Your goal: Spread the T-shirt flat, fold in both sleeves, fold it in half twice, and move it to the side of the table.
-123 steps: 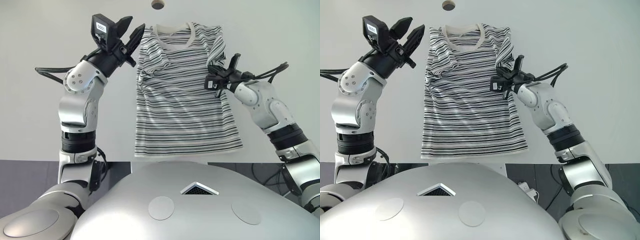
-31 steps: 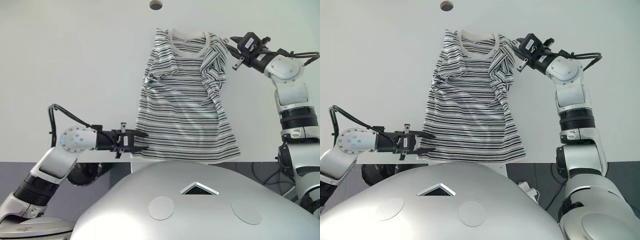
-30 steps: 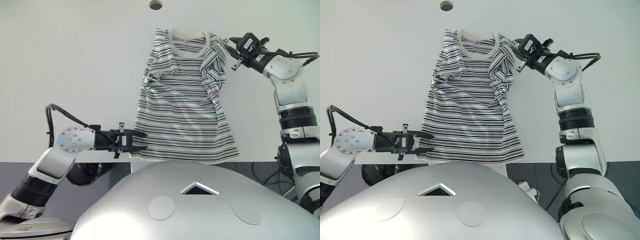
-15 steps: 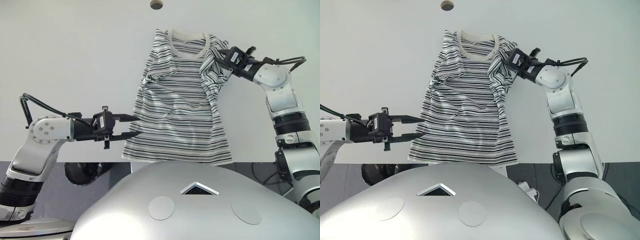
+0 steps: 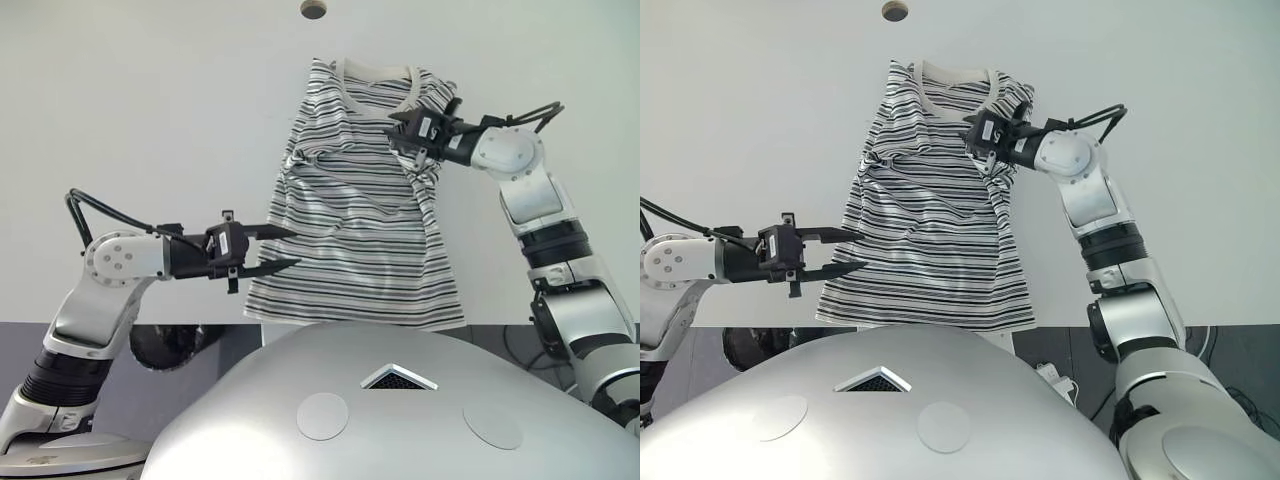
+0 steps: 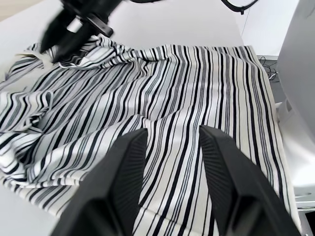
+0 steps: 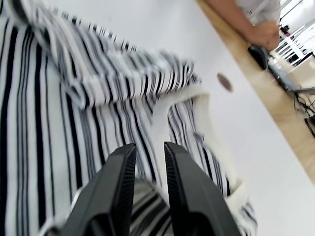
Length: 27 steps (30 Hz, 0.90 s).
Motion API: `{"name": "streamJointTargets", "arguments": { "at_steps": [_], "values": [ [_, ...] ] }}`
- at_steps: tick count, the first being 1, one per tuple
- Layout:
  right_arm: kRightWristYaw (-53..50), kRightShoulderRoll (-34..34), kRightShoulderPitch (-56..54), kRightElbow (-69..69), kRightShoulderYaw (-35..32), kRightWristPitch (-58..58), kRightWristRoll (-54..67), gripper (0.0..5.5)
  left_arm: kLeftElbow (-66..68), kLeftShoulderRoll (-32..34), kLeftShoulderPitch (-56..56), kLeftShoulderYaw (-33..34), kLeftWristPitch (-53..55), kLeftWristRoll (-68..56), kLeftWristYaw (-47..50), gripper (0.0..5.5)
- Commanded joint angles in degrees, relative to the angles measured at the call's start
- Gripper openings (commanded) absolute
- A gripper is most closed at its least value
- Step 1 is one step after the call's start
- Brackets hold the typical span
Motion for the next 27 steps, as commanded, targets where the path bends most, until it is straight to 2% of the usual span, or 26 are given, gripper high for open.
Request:
{"name": "streamJointTargets", "arguments": {
  "at_steps": [1,4,7,11,13,18,23,27],
  "values": [
    [1.62,2.28,-2.74,-0.44,1.56,1.90,0.17,1.09,0.49,-0.97,-1.00,-0.84,-0.54,1.78,0.69,1.94],
    [0.77,5.07,-3.58,1.54,1.44,3.25,1.01,1.09,0.74,-2.14,-1.52,-1.26,-0.48,2.27,1.51,1.94],
    [2.79,4.61,-0.32,-3.72,-3.38,7.19,7.89,1.09,1.50,-3.75,-2.22,-0.97,-0.72,2.90,2.83,1.94],
    [4.96,-3.51,6.06,-9.10,-17.44,8.57,18.13,1.09,1.39,-4.00,-2.01,-0.17,-1.19,2.14,2.97,1.94],
    [5.17,-6.39,8.15,-7.86,-19.98,6.64,18.28,1.09,1.44,-4.07,-1.92,-0.11,-1.40,2.03,2.81,1.94],
    [1.36,-10.03,11.13,-1.40,-13.93,-2.65,5.99,1.09,1.51,-3.97,-2.14,0.26,-1.75,1.43,2.12,1.94],
    [-1.11,-8.83,9.95,1.20,-7.87,-7.42,-1.44,1.09,1.38,-3.69,-1.39,1.26,-2.55,1.10,1.35,1.94],
    [-2.99,-8.36,8.19,4.41,-6.72,-8.71,-3.21,1.09,1.20,-3.35,-0.97,1.91,-2.98,1.06,0.96,1.94]
  ]
}}
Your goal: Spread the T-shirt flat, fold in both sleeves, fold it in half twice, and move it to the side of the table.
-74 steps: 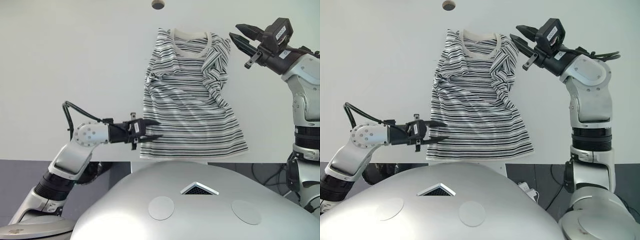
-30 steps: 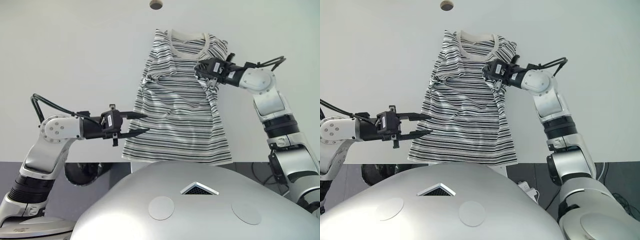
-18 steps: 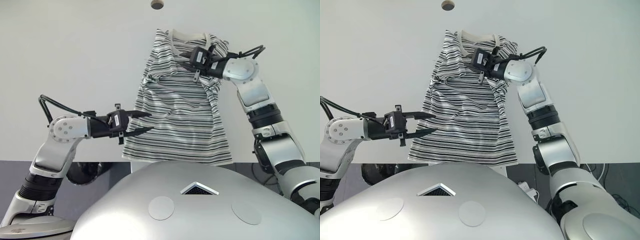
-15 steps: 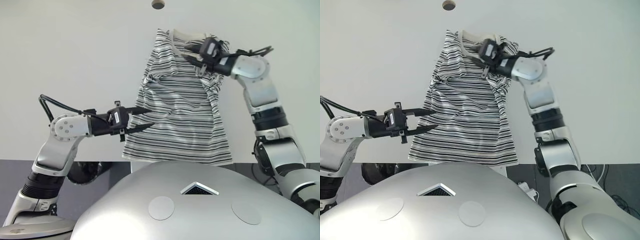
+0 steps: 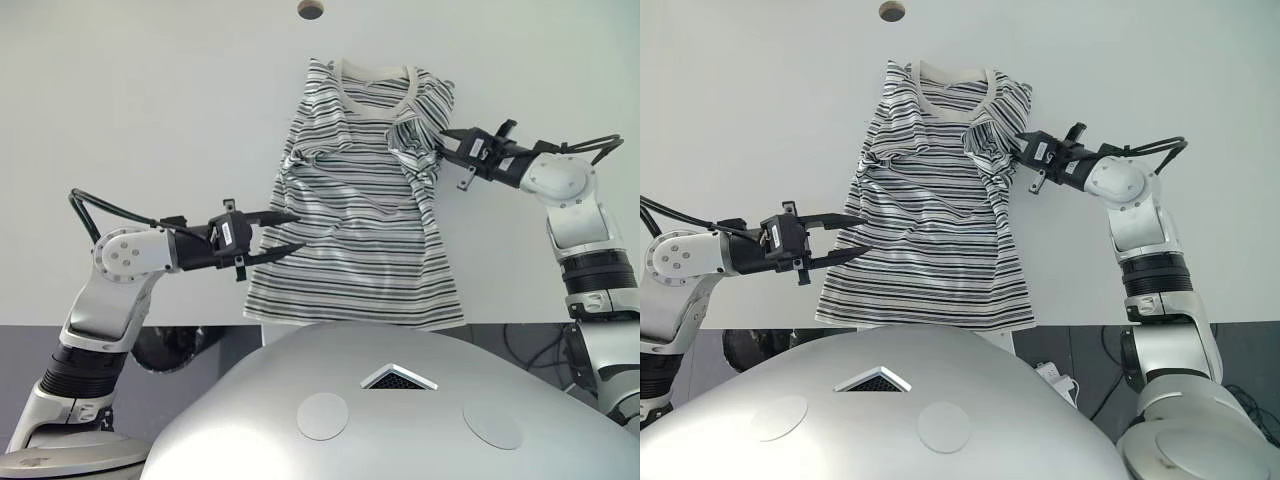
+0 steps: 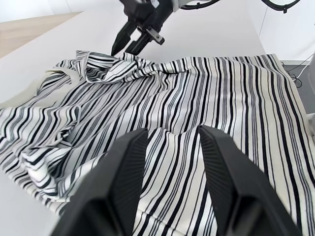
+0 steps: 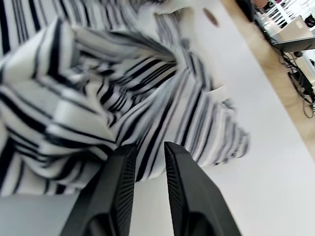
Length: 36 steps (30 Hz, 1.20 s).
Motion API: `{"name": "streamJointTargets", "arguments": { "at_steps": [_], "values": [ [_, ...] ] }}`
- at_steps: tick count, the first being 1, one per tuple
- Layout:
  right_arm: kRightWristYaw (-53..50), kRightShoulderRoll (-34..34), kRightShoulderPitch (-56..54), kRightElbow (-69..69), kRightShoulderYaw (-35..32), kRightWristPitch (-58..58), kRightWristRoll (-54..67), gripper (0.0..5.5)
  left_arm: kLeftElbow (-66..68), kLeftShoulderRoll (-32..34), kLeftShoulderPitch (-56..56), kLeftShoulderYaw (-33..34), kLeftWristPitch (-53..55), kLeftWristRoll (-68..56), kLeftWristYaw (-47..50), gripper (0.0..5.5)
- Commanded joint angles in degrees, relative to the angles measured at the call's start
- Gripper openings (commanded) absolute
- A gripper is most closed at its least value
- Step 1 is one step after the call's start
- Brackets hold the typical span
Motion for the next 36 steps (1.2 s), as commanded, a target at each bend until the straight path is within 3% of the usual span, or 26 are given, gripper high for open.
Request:
{"name": "streamJointTargets", "arguments": {
  "at_steps": [1,13,23,26,28,32,36],
  "values": [
    [-1.24,0.26,-2.27,2.57,0.69,-1.05,-1.25,1.09,-0.45,0.80,0.55,1.10,-0.61,-0.51,-0.61,1.94],
    [0.37,4.64,-3.79,-2.44,5.25,-0.80,-1.43,1.09,-0.88,0.79,0.70,1.49,-0.57,-0.20,-1.41,1.94],
    [-1.05,2.35,-1.99,-7.96,4.61,1.77,-3.63,1.09,-1.30,0.93,1.85,1.74,-0.70,0.46,-1.36,1.94],
    [4.52,1.80,0.95,-14.11,4.40,3.74,2.71,1.09,-0.94,0.80,1.40,1.99,-0.62,0.72,-0.97,1.94],
    [10.19,0.08,5.63,-20.06,-0.10,5.75,14.44,1.09,0.40,0.62,1.10,3.18,-1.98,1.43,-0.31,1.94],
    [18.47,-8.09,17.19,-25.17,-16.88,10.93,33.71,1.09,4.07,1.91,1.50,9.61,-6.60,1.77,0.47,1.94],
    [24.71,-13.41,30.07,-23.59,-27.41,8.81,36.08,1.09,3.25,6.09,7.80,14.41,1.04,-2.46,-1.62,1.94]
  ]
}}
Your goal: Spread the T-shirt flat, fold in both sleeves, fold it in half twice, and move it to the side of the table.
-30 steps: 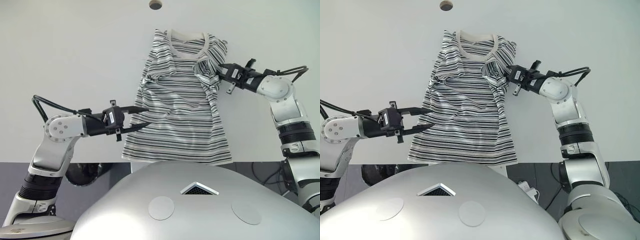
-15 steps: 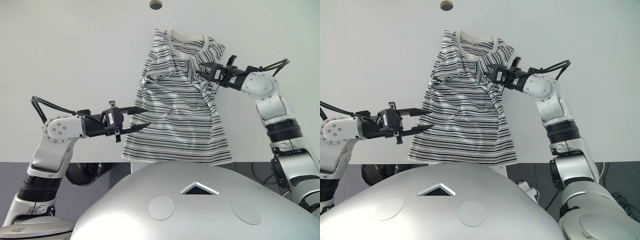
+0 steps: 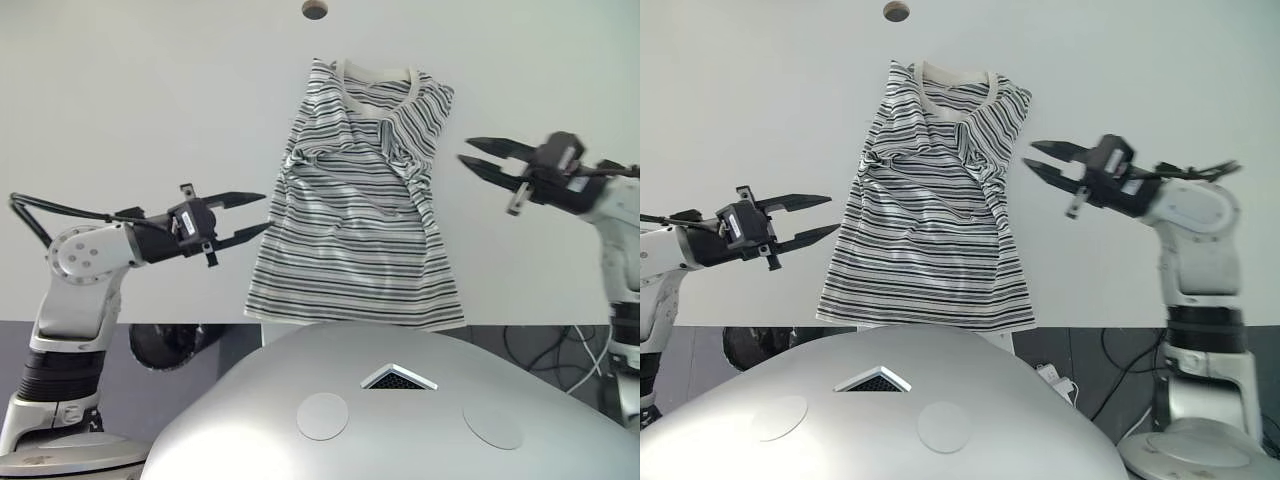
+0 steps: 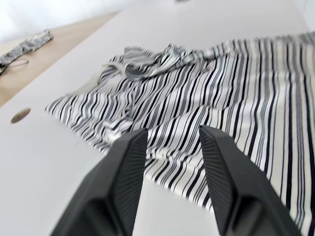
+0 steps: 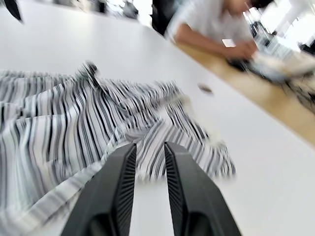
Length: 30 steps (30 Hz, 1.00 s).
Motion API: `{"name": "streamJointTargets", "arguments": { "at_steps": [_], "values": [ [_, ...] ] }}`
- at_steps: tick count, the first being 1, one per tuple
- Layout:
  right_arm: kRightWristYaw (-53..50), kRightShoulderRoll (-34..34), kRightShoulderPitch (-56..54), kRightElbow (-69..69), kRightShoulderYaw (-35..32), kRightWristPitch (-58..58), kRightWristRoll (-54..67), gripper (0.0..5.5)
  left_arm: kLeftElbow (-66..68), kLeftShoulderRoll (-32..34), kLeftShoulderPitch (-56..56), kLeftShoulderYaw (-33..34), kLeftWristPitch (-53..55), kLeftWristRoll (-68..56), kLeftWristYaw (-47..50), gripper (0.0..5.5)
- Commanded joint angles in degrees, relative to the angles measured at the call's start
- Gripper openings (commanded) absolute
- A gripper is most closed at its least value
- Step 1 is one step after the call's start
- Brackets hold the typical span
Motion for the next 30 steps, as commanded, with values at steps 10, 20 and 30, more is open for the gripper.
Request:
{"name": "streamJointTargets", "arguments": {
  "at_steps": [10,20,30],
  "values": [
    [16.76,-9.37,29.15,-5.32,-7.05,3.01,-1.24,2.43,-6.30,9.28,23.95,8.03,17.99,-6.59,-10.25,3.01],
    [15.44,-10.95,33.24,-9.45,-6.56,19.77,-0.96,2.46,-5.51,8.59,18.38,6.26,37.86,-12.17,-5.87,3.04],
    [12.68,-9.63,28.89,-14.96,0.82,24.71,-1.56,2.46,-3.79,6.99,12.11,-1.11,46.95,-11.32,0.07,3.04]
  ]
}}
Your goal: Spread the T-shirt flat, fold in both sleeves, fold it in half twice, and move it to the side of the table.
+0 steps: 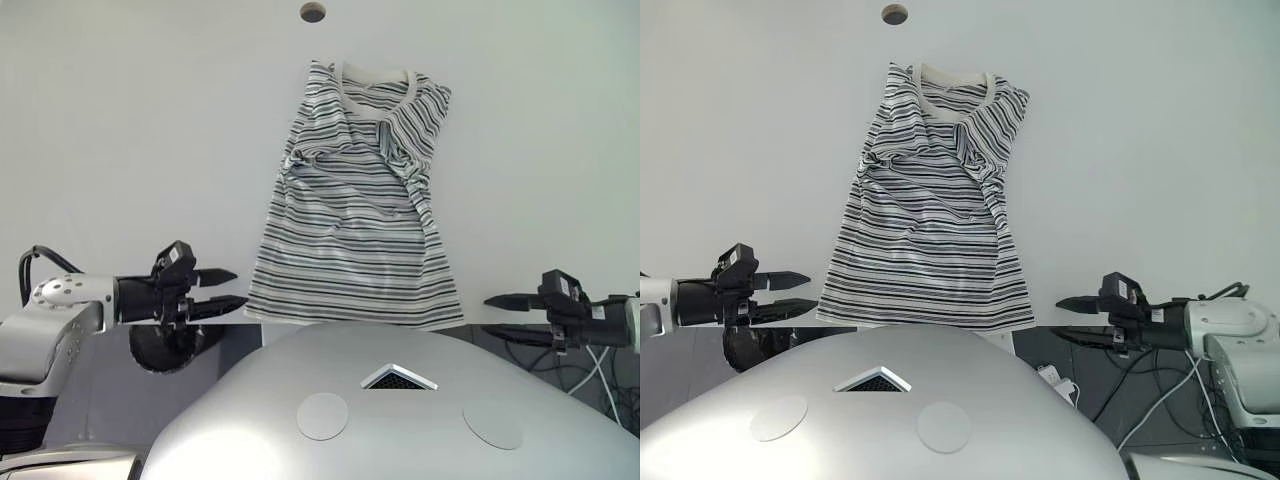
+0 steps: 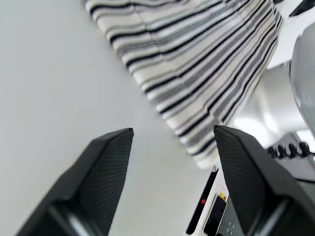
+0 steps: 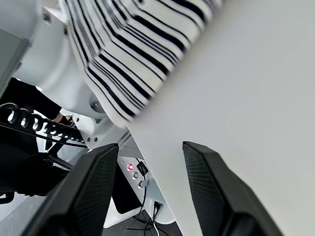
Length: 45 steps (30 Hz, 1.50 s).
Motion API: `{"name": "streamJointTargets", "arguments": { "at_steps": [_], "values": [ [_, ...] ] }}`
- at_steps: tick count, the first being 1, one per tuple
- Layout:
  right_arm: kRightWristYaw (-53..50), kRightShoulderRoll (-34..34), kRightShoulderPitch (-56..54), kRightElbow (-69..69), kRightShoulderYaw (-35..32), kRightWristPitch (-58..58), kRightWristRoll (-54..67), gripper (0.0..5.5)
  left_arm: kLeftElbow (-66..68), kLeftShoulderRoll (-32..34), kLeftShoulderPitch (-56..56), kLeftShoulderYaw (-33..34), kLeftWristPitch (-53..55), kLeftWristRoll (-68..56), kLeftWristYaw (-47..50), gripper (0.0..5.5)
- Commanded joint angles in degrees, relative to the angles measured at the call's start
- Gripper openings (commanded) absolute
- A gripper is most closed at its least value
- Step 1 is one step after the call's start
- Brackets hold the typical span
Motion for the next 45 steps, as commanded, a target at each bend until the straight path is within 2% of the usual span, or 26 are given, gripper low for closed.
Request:
{"name": "streamJointTargets", "arguments": {
  "at_steps": [1,16,20,27,34,40,45],
  "values": [
    [-1.88,0.40,-1.54,-2.18,1.99,1.59,0.10,2.46,0.45,0.00,0.95,-3.35,2.96,2.25,3.33,3.04],
    [-5.43,0.39,-3.64,-7.82,6.97,2.04,-0.82,2.46,-4.58,2.63,1.70,-11.89,4.50,3.44,5.34,3.04],
    [-6.48,1.03,-4.55,-8.44,8.25,1.67,-1.21,2.48,-4.43,2.21,0.31,-12.96,4.88,2.84,6.05,2.41],
    [-7.44,1.13,-6.65,-7.69,10.67,0.82,-1.64,1.13,-3.64,1.06,-0.97,-12.92,5.83,0.65,7.16,1.13],
    [-8.20,1.08,-7.72,-7.09,11.47,-0.42,-2.61,0.02,-3.42,0.57,-1.51,-12.71,5.58,-0.31,7.79,0.09],
    [-9.29,1.51,-8.79,-7.57,10.80,-2.08,-3.35,0.00,-5.09,-0.08,-2.82,-10.55,2.75,-1.26,7.25,0.05],
    [-10.19,2.96,-7.74,-10.77,3.60,-6.48,-0.82,0.00,-11.28,0.06,-4.52,-0.33,-3.54,-8.41,1.05,0.04]
  ]
}}
